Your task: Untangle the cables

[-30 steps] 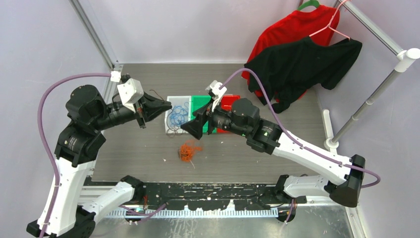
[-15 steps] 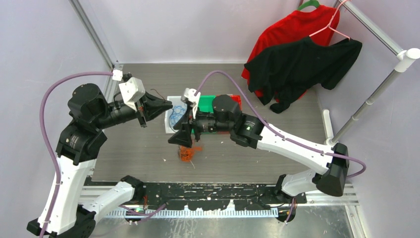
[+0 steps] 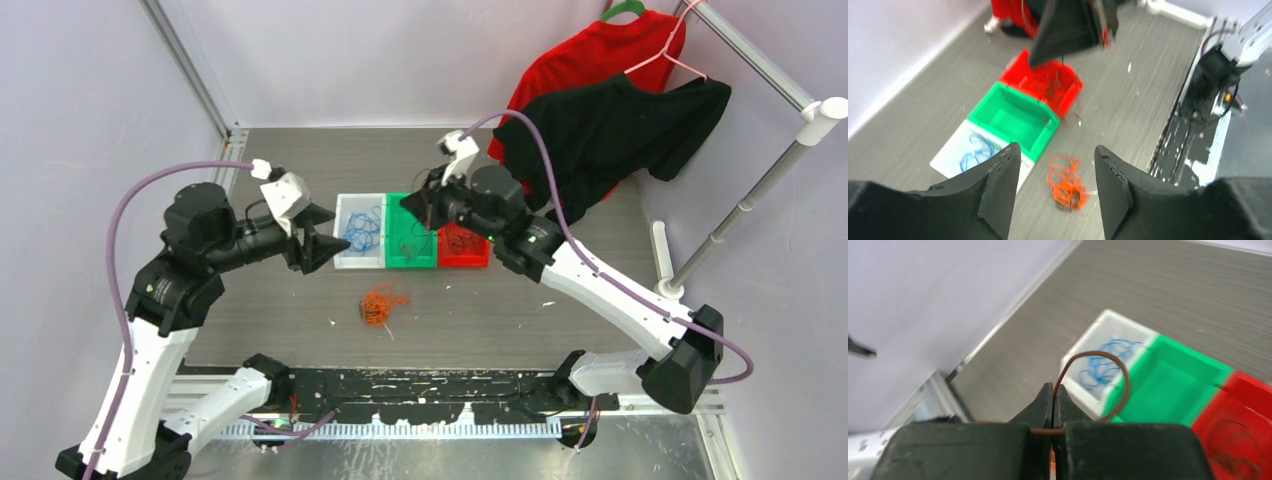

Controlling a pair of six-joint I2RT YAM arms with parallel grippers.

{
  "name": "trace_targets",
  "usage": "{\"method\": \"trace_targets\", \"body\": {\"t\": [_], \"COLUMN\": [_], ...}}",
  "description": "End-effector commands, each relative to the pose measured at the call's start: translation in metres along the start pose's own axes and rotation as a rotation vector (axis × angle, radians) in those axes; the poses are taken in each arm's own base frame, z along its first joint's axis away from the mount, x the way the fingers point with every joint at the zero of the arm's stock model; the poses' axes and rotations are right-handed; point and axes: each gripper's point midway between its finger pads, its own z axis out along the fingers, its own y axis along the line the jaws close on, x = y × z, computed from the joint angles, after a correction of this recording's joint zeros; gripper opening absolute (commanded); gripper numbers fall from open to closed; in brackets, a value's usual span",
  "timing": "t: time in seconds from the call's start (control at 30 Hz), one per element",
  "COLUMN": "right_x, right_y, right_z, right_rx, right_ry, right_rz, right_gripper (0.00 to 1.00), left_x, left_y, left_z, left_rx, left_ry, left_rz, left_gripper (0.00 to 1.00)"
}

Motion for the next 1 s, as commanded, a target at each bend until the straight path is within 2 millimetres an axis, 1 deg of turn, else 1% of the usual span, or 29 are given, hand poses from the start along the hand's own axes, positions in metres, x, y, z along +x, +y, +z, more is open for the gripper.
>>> {"method": "trace_targets", "body": {"t": [0.0,0.07,0.13,0.23,0.33,0.53,0.73,0.87,0.93,0.97], "right_x": [-0.035,-0.033,-0.029,-0.027,-0.023,-0.011,0.008,0.028,0.045,0.048], "right_y": [-0.048,-0.078,-0.104,-0.136,-0.157,-0.19,-0.217,-0.235,-0.245,-0.248], "right_z": [-0.028,-0.037,-0.044,-0.051,-0.049,-0.04,-0.029,-0.024,-0.023,-0.022], "right_rx": [0.216,0.343,0.457,0.592,0.669,0.74,0.8,0.846,0.88,0.904], "right_ry": [-0.145,-0.148,-0.152,-0.159,-0.151,-0.141,-0.09,-0.034,0.026,0.052], "right_rz": [0.037,0.007,-0.036,-0.088,-0.107,-0.083,-0.087,-0.07,-0.045,-0.029], "right_gripper": [0.01,0.01,0.01,0.01,0.01,0.01,0.01,0.01,0.01,0.01], "left_x": [0.061,0.075,0.084,0.087,0.088,0.087,0.083,0.082,0.082,0.081], "left_y": [0.002,0.005,0.008,0.008,0.006,0.003,-0.001,-0.003,-0.003,-0.004], "left_z": [-0.003,-0.006,-0.008,-0.01,-0.011,-0.016,-0.019,-0.02,-0.02,-0.02], "left_rx": [-0.012,-0.022,-0.037,-0.043,-0.035,-0.032,-0.023,-0.014,-0.013,-0.011], "left_ry": [0.207,0.253,0.283,0.295,0.298,0.298,0.283,0.277,0.276,0.275], "left_rz": [-0.018,0.011,0.028,0.031,0.029,0.047,0.052,0.053,0.053,0.052], "left_gripper": [0.62,0.68,0.69,0.7,0.7,0.7,0.7,0.7,0.7,0.7]}}
